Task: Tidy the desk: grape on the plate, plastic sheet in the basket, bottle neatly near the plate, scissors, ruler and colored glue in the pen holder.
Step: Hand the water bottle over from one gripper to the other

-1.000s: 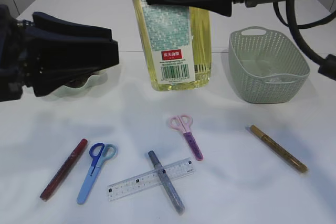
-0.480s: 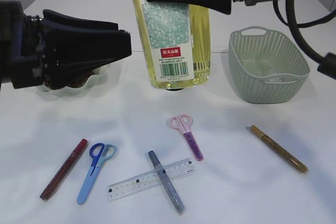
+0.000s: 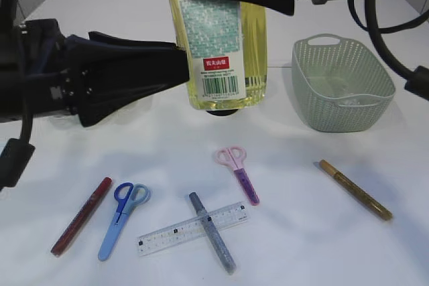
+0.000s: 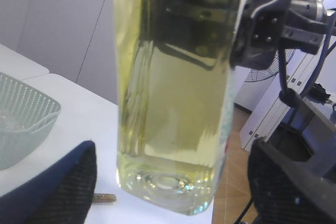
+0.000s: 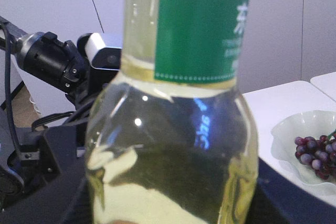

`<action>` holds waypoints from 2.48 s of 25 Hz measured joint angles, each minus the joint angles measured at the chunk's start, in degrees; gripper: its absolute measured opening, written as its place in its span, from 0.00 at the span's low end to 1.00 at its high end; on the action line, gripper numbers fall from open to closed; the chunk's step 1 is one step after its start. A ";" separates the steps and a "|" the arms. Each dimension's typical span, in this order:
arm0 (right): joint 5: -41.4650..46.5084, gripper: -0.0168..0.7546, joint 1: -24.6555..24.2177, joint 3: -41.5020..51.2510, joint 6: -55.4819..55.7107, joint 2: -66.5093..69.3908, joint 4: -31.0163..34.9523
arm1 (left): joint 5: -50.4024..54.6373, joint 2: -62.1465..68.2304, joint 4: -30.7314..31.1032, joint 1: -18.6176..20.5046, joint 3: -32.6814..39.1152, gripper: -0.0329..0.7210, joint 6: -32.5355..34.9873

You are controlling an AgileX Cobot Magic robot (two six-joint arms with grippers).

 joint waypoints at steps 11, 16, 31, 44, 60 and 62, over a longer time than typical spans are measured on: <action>-0.12 0.62 0.00 0.00 -0.12 0.00 0.00 | -0.72 4.42 0.03 -0.24 -4.54 0.92 0.37; -0.12 0.62 -0.08 0.00 -0.32 0.00 -0.11 | -1.81 6.52 0.94 -0.94 -5.92 0.93 0.37; -0.21 0.62 -0.22 0.00 -0.32 0.00 0.00 | -2.97 9.91 2.08 -2.88 -11.37 0.93 0.37; 0.26 0.62 -0.22 0.00 -0.32 0.00 0.00 | -2.31 14.58 2.41 -7.03 -18.02 0.92 -1.16; -0.20 0.62 -0.22 0.00 -0.22 0.00 0.00 | -3.27 15.07 3.75 -7.03 -18.45 0.72 -1.51; -0.20 0.62 -0.22 0.00 -0.22 0.00 0.00 | -3.27 15.07 3.75 -7.03 -18.45 0.70 -1.51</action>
